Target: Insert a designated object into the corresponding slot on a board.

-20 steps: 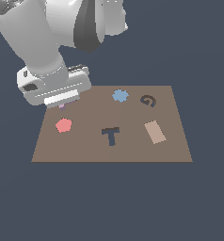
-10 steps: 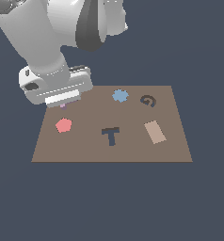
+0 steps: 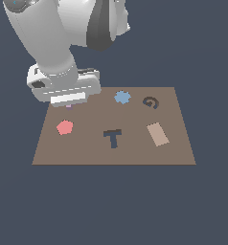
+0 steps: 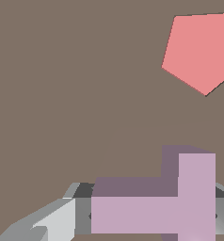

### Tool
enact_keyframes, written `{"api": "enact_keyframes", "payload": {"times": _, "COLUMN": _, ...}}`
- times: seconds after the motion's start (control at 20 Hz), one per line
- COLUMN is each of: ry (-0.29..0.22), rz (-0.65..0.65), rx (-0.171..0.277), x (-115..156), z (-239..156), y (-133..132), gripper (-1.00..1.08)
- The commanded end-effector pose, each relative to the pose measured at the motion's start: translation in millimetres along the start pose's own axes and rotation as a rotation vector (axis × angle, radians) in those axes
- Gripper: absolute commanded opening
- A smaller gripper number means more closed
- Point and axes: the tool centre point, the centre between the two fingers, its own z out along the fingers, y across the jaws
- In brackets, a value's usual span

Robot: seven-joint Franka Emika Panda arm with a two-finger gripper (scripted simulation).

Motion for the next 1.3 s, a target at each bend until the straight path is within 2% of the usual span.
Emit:
{"api": "enact_keyframes", "payload": {"times": 0.0, "ry": 0.0, "rz": 0.055, "rx": 0.0, "x": 1, "z": 0, "y": -8, "gripper": -1.0}}
{"api": "enact_keyframes", "payload": {"times": 0.6, "ry": 0.001, "rz": 0.413, "rx": 0.0, "x": 18, "z": -2, "y": -54, "gripper": -1.0}}
{"api": "enact_keyframes", "payload": {"times": 1.25, "ry": 0.001, "rz": 0.842, "rx": 0.001, "x": 58, "z": -4, "y": -97, "gripper": -1.0}}
